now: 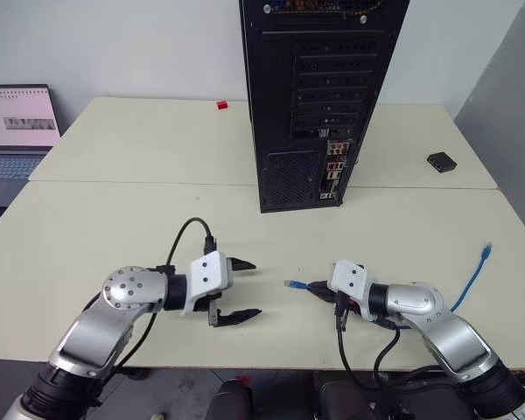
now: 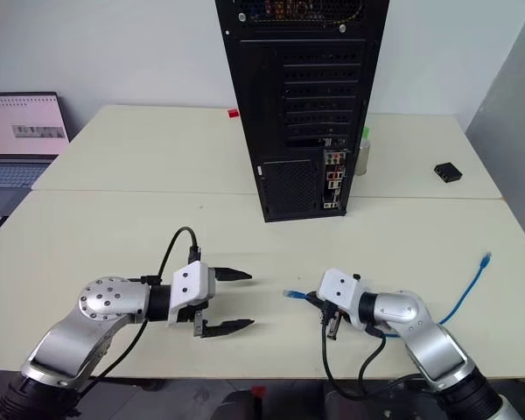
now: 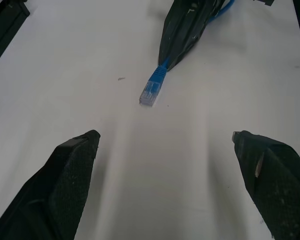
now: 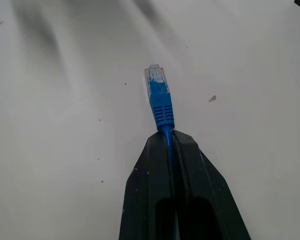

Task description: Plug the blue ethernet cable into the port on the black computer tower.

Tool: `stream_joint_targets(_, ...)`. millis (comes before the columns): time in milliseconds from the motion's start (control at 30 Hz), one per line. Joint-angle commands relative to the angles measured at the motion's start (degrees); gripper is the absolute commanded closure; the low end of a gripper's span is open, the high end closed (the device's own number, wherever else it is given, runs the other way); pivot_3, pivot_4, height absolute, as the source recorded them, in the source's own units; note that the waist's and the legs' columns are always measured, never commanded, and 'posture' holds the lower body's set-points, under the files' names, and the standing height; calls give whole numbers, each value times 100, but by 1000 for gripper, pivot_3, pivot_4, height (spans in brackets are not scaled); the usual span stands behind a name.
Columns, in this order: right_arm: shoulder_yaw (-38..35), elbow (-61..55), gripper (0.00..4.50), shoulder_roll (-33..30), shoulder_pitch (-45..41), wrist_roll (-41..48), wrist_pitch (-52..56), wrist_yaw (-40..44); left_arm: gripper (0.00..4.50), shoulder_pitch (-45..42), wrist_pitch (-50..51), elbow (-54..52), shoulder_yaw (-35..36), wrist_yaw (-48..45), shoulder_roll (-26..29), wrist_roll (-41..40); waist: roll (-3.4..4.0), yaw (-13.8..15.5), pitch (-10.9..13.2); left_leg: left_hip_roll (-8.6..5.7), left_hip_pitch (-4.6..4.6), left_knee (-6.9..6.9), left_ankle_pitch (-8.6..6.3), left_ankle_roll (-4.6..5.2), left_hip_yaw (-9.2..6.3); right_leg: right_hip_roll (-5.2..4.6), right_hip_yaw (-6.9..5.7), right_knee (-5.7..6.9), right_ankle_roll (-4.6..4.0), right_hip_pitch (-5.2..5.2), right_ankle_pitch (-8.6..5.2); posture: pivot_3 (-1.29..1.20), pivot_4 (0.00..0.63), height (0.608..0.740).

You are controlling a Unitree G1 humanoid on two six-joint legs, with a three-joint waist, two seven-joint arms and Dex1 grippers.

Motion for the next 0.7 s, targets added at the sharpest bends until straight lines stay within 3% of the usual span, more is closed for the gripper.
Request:
stream_joint_targets(33, 62, -392, 4449, 44, -295, -115, 51, 42, 0, -216, -228, 128, -93, -60, -75, 102, 0, 0, 0, 0, 0, 1, 0, 0, 0, 0, 0, 0, 0, 0, 0, 0, 150, 740)
stream_joint_targets(500, 401, -741, 4449, 224, -846, -260, 296, 185, 0, -820, -629, 989, -480, -270, -520, 311, 0, 0, 0, -3, -6, 1, 0, 0, -6, -2, -9, 0, -1, -1, 1, 0, 150, 740)
stream_joint_targets(700, 425, -779, 4500, 261, -900, -255, 353, 189, 1197, -982, -880, 1364, -540, -340, -697, 383, 0, 0, 0, -2, -6, 2, 0, 0, -8, -1, -11, 1, -1, -2, 1, 0, 150, 740)
